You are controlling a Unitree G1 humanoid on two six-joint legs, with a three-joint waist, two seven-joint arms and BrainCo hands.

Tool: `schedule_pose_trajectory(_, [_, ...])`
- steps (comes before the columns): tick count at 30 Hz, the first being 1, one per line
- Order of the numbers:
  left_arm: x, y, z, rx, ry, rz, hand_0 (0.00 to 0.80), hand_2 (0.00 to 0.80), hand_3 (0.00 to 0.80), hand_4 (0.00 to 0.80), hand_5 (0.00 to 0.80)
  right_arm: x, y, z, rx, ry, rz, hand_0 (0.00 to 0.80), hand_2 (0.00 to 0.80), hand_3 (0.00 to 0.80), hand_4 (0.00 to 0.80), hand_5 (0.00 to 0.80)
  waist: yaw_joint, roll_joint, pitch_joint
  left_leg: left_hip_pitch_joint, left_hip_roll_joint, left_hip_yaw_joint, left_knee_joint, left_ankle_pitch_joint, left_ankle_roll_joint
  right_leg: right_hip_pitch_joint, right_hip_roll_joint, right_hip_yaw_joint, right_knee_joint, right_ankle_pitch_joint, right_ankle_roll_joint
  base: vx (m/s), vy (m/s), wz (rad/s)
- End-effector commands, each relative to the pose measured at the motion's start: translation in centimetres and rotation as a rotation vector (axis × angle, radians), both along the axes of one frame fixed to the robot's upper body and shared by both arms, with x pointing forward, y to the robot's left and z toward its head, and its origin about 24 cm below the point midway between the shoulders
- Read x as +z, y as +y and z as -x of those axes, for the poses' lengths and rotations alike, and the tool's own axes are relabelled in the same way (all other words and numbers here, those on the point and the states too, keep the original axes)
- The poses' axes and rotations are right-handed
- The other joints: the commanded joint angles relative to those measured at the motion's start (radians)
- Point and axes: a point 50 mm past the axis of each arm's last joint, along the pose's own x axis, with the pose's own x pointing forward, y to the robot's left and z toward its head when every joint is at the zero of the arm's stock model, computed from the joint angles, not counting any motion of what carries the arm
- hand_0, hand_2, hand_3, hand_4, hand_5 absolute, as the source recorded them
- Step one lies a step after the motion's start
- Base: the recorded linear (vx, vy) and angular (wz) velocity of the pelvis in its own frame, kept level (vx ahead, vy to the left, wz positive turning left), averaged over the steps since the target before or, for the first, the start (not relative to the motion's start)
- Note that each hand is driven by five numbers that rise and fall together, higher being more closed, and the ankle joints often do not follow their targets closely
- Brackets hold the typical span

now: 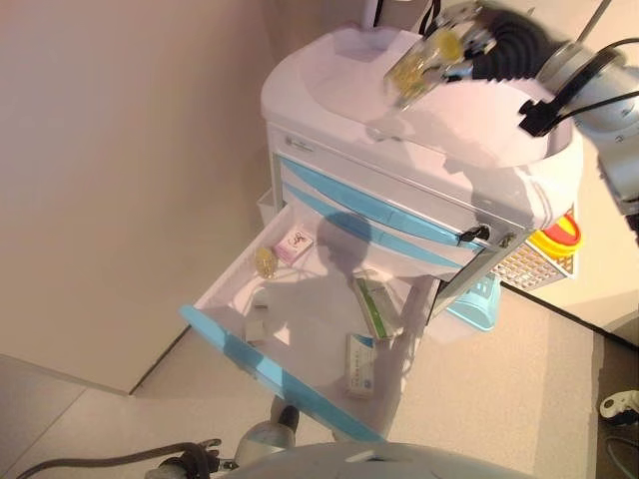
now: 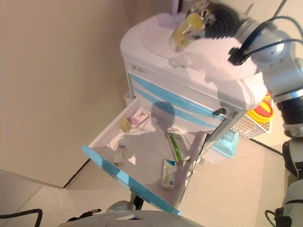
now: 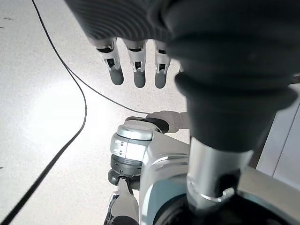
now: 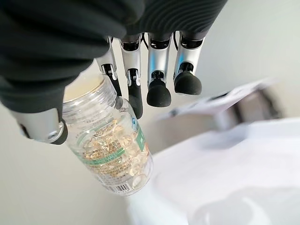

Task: Open the drawer and pick up the medicine

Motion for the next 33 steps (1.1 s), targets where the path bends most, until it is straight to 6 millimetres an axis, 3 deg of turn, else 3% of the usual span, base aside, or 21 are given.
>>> schedule_pose_trajectory(1, [0.5, 2.3, 0.9, 0.016, 0.062, -0.051, 0.000, 0.000, 0.000, 0.000, 0.000, 3.3, -1.4, 0.0, -0.088, -0.056, -0.018, 0.800, 0.800, 0.800, 0.800, 0.800, 0.032, -0.048, -0.061, 0.050, -0.031, 0.010, 0.011, -0.116, 0.009, -0.027, -0.038, 0.082, 0.064, 0.011, 0.040, 0.053, 0.025, 0.02])
schedule_pose_trajectory(11, [0.7, 2.5, 0.5, -0.023, 0.071, -0.056, 0.000, 0.000, 0.000, 0.000, 0.000, 1.2, -5.8, -3.0, -0.426, 0.182, 0.142, 0.800, 0.800, 0.800, 0.800, 0.800, 0.092, -0.054, -0.054, 0.060, -0.050, -0.049, 0.009, -0.114, 0.013, 0.001, -0.047, 0.038, 0.059, 0.009, 0.035, 0.064, 0.030, 0.14])
schedule_pose_trajectory(22, [0.7, 2.9, 1.9, -0.049, 0.116, -0.066, 0.000, 0.000, 0.000, 0.000, 0.000, -2.6, -9.3, -3.9, -0.620, 0.401, 0.236, 0.800, 0.800, 0.800, 0.800, 0.800, 0.153, -0.048, -0.046, 0.069, -0.070, -0.104, 0.007, -0.109, 0.020, 0.021, -0.053, 0.001, 0.056, 0.009, 0.037, 0.065, 0.029, 0.19])
schedule_pose_trajectory(33, [0.7, 2.9, 2.4, -0.065, 0.126, -0.065, 0.000, 0.000, 0.000, 0.000, 0.000, -5.3, -10.3, -4.0, -0.650, 0.509, 0.254, 0.800, 0.800, 0.800, 0.800, 0.800, 0.161, -0.045, -0.044, 0.076, -0.077, -0.120, 0.001, -0.107, 0.021, 0.026, -0.053, 0.000, 0.051, 0.013, 0.046, 0.031, 0.005, 0.09])
